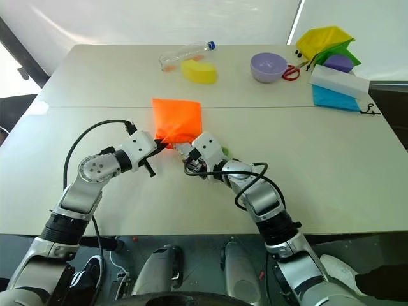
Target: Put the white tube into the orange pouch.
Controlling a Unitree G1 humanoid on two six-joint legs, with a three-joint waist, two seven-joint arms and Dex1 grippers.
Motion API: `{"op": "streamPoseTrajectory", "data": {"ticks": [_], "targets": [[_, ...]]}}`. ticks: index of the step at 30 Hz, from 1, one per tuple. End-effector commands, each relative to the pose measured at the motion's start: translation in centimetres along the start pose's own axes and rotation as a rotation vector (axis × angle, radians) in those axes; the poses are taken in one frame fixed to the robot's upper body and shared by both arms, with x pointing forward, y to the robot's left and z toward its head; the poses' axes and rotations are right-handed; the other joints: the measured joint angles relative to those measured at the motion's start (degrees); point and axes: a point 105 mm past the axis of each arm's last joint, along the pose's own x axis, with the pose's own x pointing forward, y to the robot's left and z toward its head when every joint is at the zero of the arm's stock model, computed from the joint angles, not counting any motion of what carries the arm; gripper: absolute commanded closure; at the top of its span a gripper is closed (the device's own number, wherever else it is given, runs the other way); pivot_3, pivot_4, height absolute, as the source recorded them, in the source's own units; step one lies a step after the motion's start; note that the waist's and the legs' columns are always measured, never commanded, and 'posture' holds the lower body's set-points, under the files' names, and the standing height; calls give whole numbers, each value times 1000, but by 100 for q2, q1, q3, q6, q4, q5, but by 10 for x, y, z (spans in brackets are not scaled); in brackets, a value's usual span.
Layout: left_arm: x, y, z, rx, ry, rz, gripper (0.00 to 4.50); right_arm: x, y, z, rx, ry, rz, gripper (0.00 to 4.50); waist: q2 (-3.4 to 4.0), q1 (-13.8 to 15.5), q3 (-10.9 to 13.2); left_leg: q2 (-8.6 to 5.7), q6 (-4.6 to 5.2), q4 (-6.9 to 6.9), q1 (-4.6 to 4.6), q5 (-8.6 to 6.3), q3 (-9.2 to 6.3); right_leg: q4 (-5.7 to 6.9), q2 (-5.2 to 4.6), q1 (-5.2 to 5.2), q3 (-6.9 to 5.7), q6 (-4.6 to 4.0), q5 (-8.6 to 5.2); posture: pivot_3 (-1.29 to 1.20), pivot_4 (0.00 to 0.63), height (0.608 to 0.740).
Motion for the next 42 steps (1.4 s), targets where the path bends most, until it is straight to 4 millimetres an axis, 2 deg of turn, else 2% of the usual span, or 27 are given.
{"op": "streamPoseTrajectory", "data": {"ticks": [1,4,10,12,16,20,24,29,33,35,39,42], "targets": [[-1,1,12,15,-36,7,4500,0,-8,25,-2,-85,-47,2706,0,-1,0,0,0,0,0,0,0,0,0,0,0,0,0,0,150,740],[-1,1,11,11,-31,5,4500,0,-10,28,3,-95,-52,2706,0,-6,0,0,0,1,0,0,0,1,0,0,0,-1,-1,0,150,740],[-3,2,9,2,-22,13,4500,-15,-11,21,-7,-76,-15,2706,0,-1,0,0,0,0,0,0,0,-1,0,0,0,-1,-1,0,150,740],[-2,2,9,-2,-20,11,4500,-15,-14,21,19,-75,-37,2706,0,-3,0,0,0,-1,0,0,0,0,0,0,0,0,-1,0,150,740],[-1,0,10,-27,-19,2,4500,-10,-6,26,79,-98,-26,2706,0,-20,0,1,0,-1,2,0,-2,4,2,-1,0,-2,-1,0,150,740],[0,-5,11,-56,-18,-23,4500,-1,-1,27,186,-112,-69,2706,0,-21,0,1,0,-1,2,0,-2,4,2,-1,0,-4,-2,0,150,740],[-1,-7,14,-77,-29,-26,4500,9,8,26,132,-84,-62,2706,0,-21,0,1,0,-3,0,0,-2,2,1,-3,0,-2,-1,0,150,740],[0,-14,18,-100,-43,-49,4500,25,2,39,138,-110,-103,2706,1,-27,0,0,0,-2,0,0,0,2,0,-3,0,-5,-2,0,150,740],[0,-16,19,-103,-45,-51,4500,35,-5,35,72,-76,-155,2706,1,-32,0,1,0,-3,2,0,-3,4,2,-3,0,-5,-2,0,150,740],[0,-15,19,-108,-45,-47,4500,38,-9,39,93,-93,-174,2706,1,-32,0,1,0,-5,1,0,-3,3,2,-3,0,-3,-1,0,150,740],[-1,-16,18,-106,-39,-49,4500,48,-4,46,84,-100,-162,2706,1,-33,0,1,0,-7,-2,0,-3,2,2,-7,0,10,6,0,150,740],[-1,-16,17,-117,-39,-47,4500,54,0,48,141,-99,-157,2706,1,-37,0,1,0,-7,-2,0,-3,2,2,-7,0,8,5,0,150,740]]}}
